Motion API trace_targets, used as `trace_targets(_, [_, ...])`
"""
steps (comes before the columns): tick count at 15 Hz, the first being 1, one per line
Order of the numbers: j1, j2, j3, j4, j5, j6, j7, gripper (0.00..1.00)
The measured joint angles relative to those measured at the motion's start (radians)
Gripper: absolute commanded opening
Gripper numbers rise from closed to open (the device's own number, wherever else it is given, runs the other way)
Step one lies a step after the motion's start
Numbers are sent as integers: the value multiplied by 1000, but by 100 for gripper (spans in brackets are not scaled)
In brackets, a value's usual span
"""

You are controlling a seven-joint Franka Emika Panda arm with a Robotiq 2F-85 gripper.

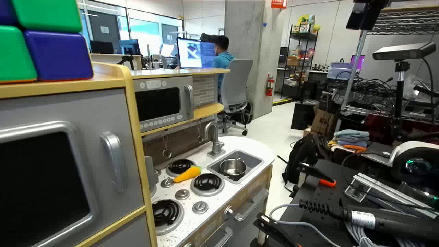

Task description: Put the carrot plush toy in the pot

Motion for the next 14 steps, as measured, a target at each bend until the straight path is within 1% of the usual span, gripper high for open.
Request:
trace_targets(8, [0, 0, 0, 0, 1, 2, 7, 100])
trace_targets(9, [0, 1, 0, -3, 11, 8, 30, 100])
trace_targets(11, [0, 28, 12, -8, 39, 12, 118, 100])
trace_targets(12, [0, 58, 21, -9, 57, 29, 170, 100])
trace_targets(14, [-2, 152, 37, -9, 93, 99, 272, 100])
